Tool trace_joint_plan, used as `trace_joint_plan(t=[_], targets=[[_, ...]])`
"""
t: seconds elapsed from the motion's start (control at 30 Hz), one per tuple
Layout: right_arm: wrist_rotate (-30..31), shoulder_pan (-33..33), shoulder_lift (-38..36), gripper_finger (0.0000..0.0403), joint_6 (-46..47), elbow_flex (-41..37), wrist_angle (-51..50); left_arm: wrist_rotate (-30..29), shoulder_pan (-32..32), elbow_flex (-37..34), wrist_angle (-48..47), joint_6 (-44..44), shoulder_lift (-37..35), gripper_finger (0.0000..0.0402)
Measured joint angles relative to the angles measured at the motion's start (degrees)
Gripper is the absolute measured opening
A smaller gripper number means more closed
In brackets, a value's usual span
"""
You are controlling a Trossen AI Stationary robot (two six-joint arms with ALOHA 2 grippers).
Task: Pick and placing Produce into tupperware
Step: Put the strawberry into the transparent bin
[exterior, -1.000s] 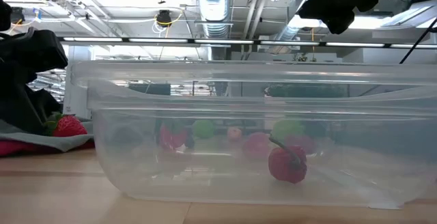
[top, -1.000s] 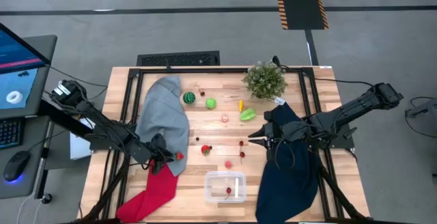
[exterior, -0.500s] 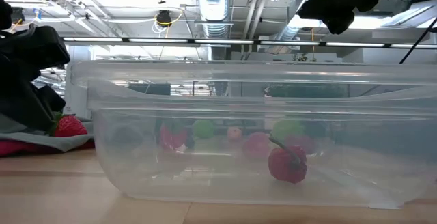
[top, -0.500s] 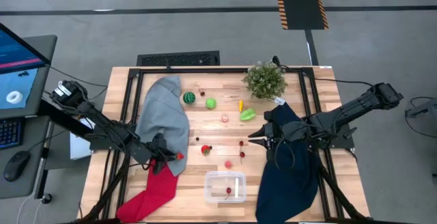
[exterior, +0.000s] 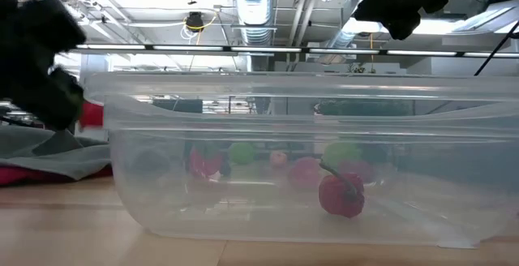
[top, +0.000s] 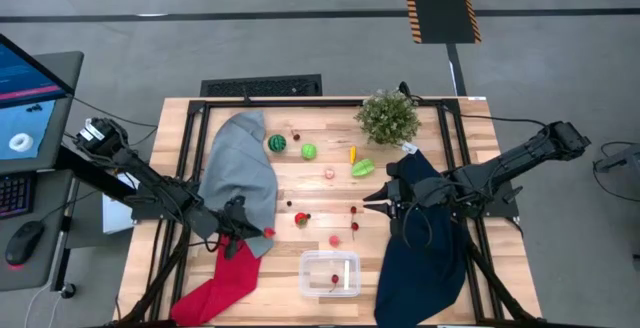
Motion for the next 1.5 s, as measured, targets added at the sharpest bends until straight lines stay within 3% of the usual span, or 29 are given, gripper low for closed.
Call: trace_joint_plan(t=[0.37,0.6,0.77,1.1,1.23,1.37,1.5], targets=[[0.0,0.0,0.0,0.0095,-2.0,0.0,1.9,-2.3,0.2,12.3,0.1,17.1,0.9,0.0001],[0.0,0.0,0.0,0.0095,-3.4,0.0,2.4,-3.2,4.6,17.9,0.1,20.6,9.0,0.0001],[0.0,0.0,0.0,0.0095,-3.6,0.0,3.3,2.4,7.8,23.2,0.1,20.7,18.1,0.0001],[0.0,0.0,0.0,0.0095,-3.6,0.0,3.5,21.2,9.8,37.5,-3.8,24.4,33.7,0.0000],[0.0,0.0,0.0,0.0095,-3.6,0.0,3.5,21.8,9.9,41.8,-7.7,26.1,37.3,0.0000],[0.0,0.0,0.0,0.0095,-3.6,0.0,3.8,17.6,10.5,44.3,-7.5,22.7,38.2,0.0006],[0.0,0.0,0.0,0.0095,-3.6,0.0,3.7,17.1,11.0,45.3,-6.9,21.5,38.2,0.0018]])
